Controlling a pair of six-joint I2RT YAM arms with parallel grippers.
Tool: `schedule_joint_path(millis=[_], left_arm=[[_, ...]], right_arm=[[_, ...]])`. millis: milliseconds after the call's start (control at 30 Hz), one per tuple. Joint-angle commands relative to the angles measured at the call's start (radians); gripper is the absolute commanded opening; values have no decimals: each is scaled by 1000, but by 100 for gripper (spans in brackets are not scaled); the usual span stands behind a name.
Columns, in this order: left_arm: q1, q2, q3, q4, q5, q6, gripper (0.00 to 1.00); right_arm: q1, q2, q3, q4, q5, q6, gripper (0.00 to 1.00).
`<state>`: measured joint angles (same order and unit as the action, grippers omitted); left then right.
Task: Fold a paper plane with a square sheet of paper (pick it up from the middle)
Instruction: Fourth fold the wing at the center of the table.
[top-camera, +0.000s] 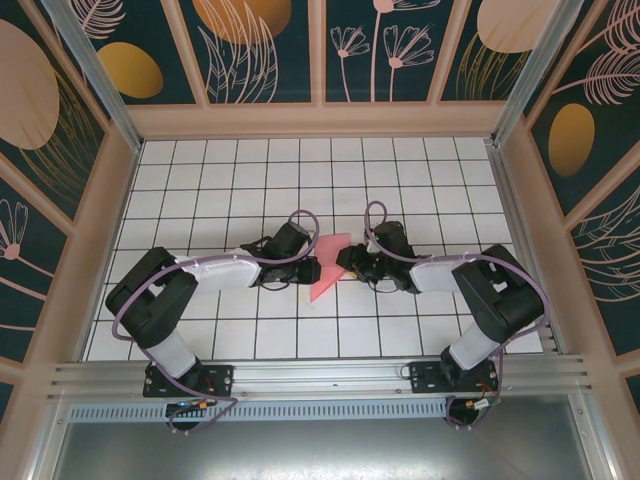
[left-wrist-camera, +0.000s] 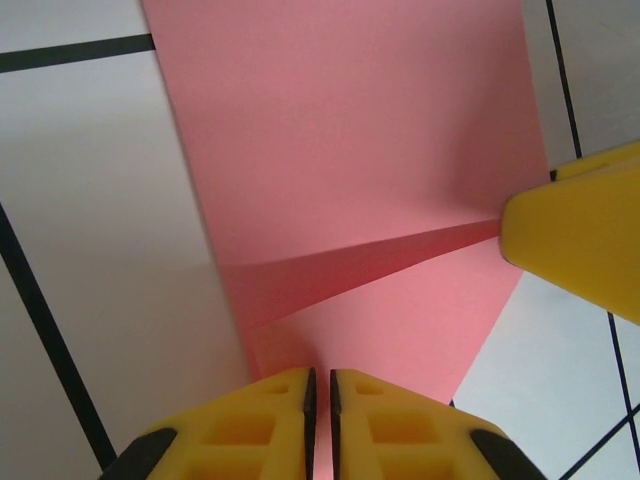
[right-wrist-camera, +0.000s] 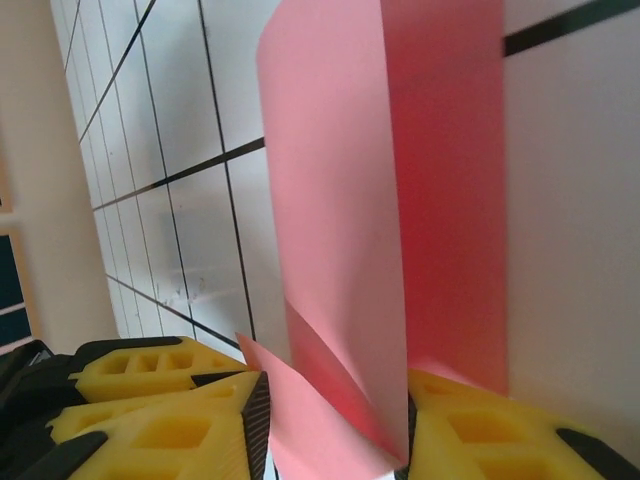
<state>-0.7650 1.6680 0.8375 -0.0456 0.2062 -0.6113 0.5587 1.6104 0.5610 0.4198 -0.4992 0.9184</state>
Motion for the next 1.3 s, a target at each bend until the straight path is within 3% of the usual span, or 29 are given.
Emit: schedule_joint_path(millis=[0,100,233,500,667,767,1000,1267], left_arm=[[0,-67,-16,9,20,-12,22],[-15,-131,-39,12,-2,-32,28],[-89,-177,-59,-5,-121,-67,35],[-229,-103,-19,-42,-343,-177,42],[-247,-77,6,-72,-406,-183,47],[-248,-77,2,-72,-409,-167,51],[-266,-71,12,-90,-429,-150,54],[-285,-75,1,-105,-468,-147,55]], right_arm=[[7,19,35,28,-20,-24,35],[4,31,45,18,-34,-43,33],[-3,37,63,-7,-53,-85,34],[-56,96,139,-72,-107,-165,36],[-82,148,190,-102,-136,-202,34],[-86,169,210,-105,-148,-208,26],[-86,149,175,-37,-127,-96,7],[-43,40,54,74,-11,100,3]])
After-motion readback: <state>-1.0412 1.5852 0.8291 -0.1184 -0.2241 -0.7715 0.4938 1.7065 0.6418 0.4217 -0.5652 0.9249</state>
